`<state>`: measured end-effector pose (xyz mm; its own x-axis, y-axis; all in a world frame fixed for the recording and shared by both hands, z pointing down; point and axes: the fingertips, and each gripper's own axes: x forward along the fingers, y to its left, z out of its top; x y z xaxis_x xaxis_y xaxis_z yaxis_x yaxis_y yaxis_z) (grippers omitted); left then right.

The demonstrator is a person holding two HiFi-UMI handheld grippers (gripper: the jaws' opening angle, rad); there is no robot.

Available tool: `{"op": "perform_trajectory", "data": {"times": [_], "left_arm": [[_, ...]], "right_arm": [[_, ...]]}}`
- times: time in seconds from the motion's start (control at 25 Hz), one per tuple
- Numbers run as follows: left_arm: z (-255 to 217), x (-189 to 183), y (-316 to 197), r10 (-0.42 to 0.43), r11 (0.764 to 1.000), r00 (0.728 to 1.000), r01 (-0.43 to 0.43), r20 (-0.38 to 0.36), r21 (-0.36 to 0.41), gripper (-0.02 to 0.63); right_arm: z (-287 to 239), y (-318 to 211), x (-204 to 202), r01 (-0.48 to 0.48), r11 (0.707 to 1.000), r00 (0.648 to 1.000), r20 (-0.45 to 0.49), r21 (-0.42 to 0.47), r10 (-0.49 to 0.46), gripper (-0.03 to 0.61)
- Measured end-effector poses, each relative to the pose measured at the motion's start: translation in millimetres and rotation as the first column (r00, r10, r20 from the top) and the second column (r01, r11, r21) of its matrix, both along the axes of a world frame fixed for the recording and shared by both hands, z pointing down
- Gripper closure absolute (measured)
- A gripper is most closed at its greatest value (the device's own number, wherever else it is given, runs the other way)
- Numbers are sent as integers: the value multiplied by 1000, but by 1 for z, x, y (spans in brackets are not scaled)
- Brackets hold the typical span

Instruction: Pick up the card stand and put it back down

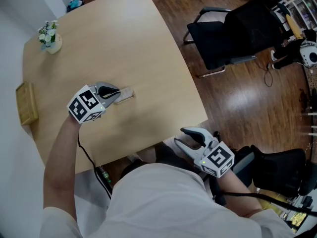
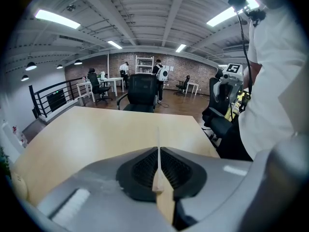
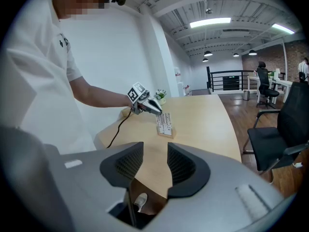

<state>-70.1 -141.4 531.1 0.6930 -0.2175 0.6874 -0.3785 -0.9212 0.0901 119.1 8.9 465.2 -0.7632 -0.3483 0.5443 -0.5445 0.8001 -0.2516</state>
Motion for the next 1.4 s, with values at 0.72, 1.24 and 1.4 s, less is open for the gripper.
{"op": "perform_trajectory", "data": {"times": [0.72,1.24,1.4], "left_arm": [[3,-4,-8,-32,999,999,32,-6,16,574],[-89,-37,-3,-244,934,953,281,-182,220,583],[-126,-62,49,-329,886,903,396,-276,240,606]], "right_arm": [[4,2,-2,20,1000,1000,5,-13,-20,416],[-8,1,-15,54,998,998,12,45,-55,416],[-23,4,-22,41,994,999,14,99,-42,416]]}}
